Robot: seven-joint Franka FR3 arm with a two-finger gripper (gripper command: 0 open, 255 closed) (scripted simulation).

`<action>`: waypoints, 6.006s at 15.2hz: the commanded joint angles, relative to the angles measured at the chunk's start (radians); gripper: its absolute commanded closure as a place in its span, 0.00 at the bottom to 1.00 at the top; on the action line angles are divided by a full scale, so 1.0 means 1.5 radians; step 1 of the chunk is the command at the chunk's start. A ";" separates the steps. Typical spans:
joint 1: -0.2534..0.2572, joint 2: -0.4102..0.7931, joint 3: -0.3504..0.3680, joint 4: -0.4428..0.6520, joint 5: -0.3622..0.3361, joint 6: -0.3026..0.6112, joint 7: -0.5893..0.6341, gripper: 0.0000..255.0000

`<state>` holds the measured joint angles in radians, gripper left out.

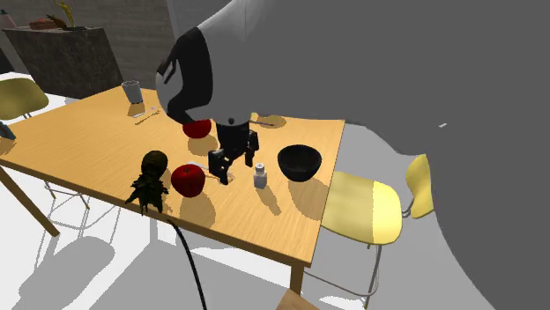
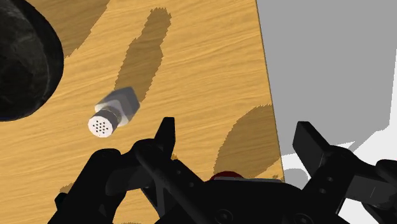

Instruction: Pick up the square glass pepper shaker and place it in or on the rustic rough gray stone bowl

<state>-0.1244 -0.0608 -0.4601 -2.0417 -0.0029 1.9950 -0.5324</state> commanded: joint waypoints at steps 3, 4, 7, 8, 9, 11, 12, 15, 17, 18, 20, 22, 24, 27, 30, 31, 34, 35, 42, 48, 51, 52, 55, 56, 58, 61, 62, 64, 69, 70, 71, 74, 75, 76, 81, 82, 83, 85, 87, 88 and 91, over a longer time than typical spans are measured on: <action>-0.025 0.103 -0.026 0.081 0.046 0.009 -0.076 0.00; -0.033 0.130 -0.030 0.103 0.059 0.009 -0.094 0.00; -0.063 0.211 -0.035 0.177 0.097 0.004 -0.142 0.00; -0.075 0.238 -0.035 0.204 0.109 0.000 -0.156 0.00; -0.087 0.265 -0.034 0.232 0.121 -0.004 -0.170 0.00; -0.114 0.320 -0.030 0.293 0.143 -0.016 -0.194 0.00; -0.129 0.348 -0.027 0.325 0.153 -0.023 -0.205 0.00; -0.130 0.355 -0.024 0.316 0.156 -0.008 -0.207 0.00; -0.131 0.361 -0.022 0.306 0.160 0.007 -0.209 0.00; -0.131 0.364 -0.021 0.302 0.162 0.015 -0.210 0.00; -0.132 0.372 -0.019 0.291 0.167 0.033 -0.214 0.00; -0.132 0.372 -0.019 0.291 0.167 0.033 -0.214 0.00; -0.132 0.372 -0.019 0.291 0.167 0.033 -0.214 0.00; -0.132 0.372 -0.019 0.291 0.167 0.033 -0.214 0.00; -0.132 0.372 -0.019 0.291 0.167 0.033 -0.214 1.00; -0.132 0.372 -0.019 0.291 0.167 0.033 -0.214 1.00; -0.132 0.372 -0.019 0.290 0.167 0.033 -0.214 1.00; -0.132 0.372 -0.019 0.291 0.167 0.033 -0.214 1.00; -0.131 0.359 -0.023 0.309 0.159 0.004 -0.209 1.00; -0.131 0.344 -0.028 0.341 0.150 -0.042 -0.203 1.00; -0.131 0.338 -0.030 0.360 0.146 -0.066 -0.200 1.00; -0.132 0.337 -0.031 0.367 0.145 -0.074 -0.199 1.00; -0.133 0.333 -0.032 0.388 0.142 -0.099 -0.197 1.00; -0.134 0.332 -0.033 0.396 0.141 -0.107 -0.196 1.00; -0.135 0.330 -0.033 0.412 0.140 -0.124 -0.195 1.00; -0.138 0.329 -0.035 0.438 0.139 -0.151 -0.193 1.00; -0.139 0.329 -0.035 0.447 0.139 -0.160 -0.193 1.00; -0.141 0.330 -0.035 0.466 0.138 -0.178 -0.192 1.00; -0.150 0.336 -0.036 0.520 0.140 -0.226 -0.190 1.00; -0.152 0.337 -0.036 0.532 0.141 -0.236 -0.190 1.00; -0.153 0.338 -0.036 0.538 0.141 -0.241 -0.190 1.00; -0.195 0.356 -0.044 0.581 0.152 -0.269 -0.230 1.00; -0.210 0.364 -0.046 0.599 0.157 -0.279 -0.243 1.00; -0.226 0.373 -0.048 0.619 0.162 -0.291 -0.256 1.00; -0.324 0.442 -0.050 0.759 0.196 -0.365 -0.316 1.00; -0.350 0.463 -0.048 0.802 0.205 -0.386 -0.326 1.00; -0.373 0.484 -0.045 0.845 0.214 -0.406 -0.333 1.00; -0.356 0.464 -0.049 0.790 0.206 -0.372 -0.337 1.00; -0.342 0.450 -0.052 0.745 0.200 -0.344 -0.340 1.00; -0.336 0.444 -0.053 0.725 0.198 -0.330 -0.341 1.00; -0.322 0.430 -0.056 0.673 0.192 -0.293 -0.344 1.00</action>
<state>-0.6139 0.5913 -0.5424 -1.0067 0.2878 1.5361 -1.0456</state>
